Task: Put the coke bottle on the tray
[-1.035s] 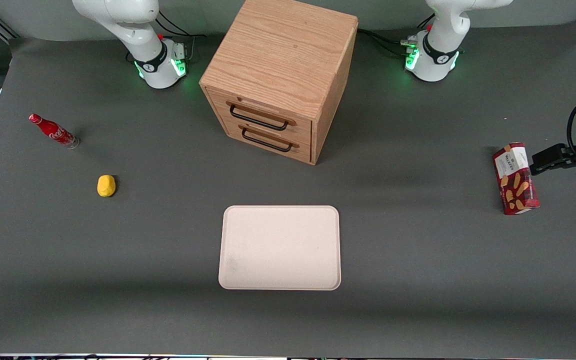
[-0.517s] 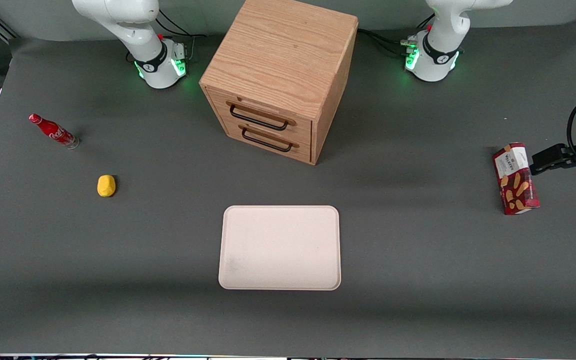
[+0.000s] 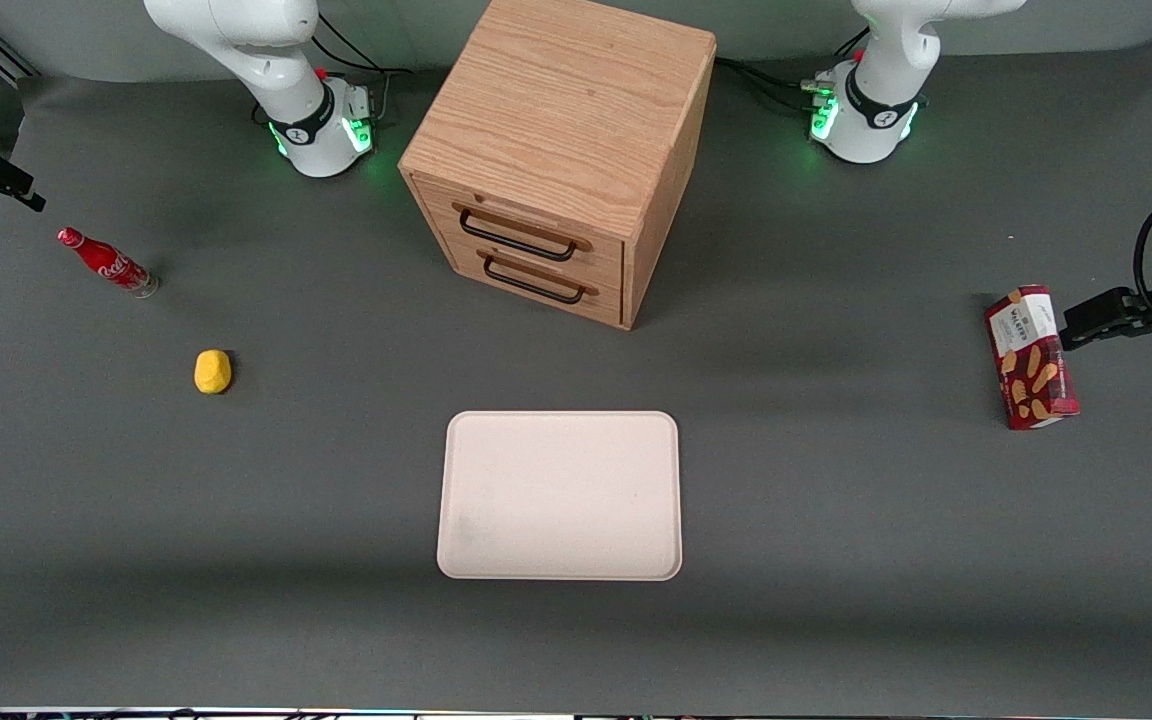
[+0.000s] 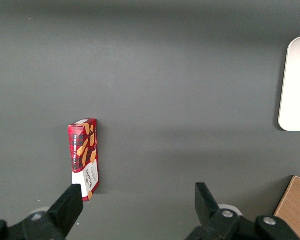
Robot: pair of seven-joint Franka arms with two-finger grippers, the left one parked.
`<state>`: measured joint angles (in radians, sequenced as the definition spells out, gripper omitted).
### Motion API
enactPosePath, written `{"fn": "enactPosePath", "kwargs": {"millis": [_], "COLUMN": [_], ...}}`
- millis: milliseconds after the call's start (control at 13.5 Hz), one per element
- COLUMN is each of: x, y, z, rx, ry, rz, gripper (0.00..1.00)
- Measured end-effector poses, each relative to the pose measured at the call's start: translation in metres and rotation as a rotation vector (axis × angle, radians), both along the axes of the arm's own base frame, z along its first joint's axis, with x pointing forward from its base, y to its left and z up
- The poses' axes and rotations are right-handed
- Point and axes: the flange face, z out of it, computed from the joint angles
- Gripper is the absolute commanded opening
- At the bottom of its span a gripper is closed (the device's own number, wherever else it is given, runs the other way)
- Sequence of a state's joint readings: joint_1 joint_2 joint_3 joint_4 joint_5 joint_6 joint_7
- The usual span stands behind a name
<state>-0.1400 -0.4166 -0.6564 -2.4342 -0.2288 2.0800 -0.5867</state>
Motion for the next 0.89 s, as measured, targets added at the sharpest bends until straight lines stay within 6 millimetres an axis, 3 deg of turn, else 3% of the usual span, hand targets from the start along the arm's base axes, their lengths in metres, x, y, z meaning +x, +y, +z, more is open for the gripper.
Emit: {"fn": "enactPosePath", "kwargs": {"millis": [370, 887], "x": [-0.013, -0.007], "y": [-0.001, -0.005], "z": [-0.044, -0.081], "rx": [-0.002, -0.034], "ry": [-0.024, 0.014], "rz": [-0.003, 0.014], "gripper": [1.00, 1.00]}}
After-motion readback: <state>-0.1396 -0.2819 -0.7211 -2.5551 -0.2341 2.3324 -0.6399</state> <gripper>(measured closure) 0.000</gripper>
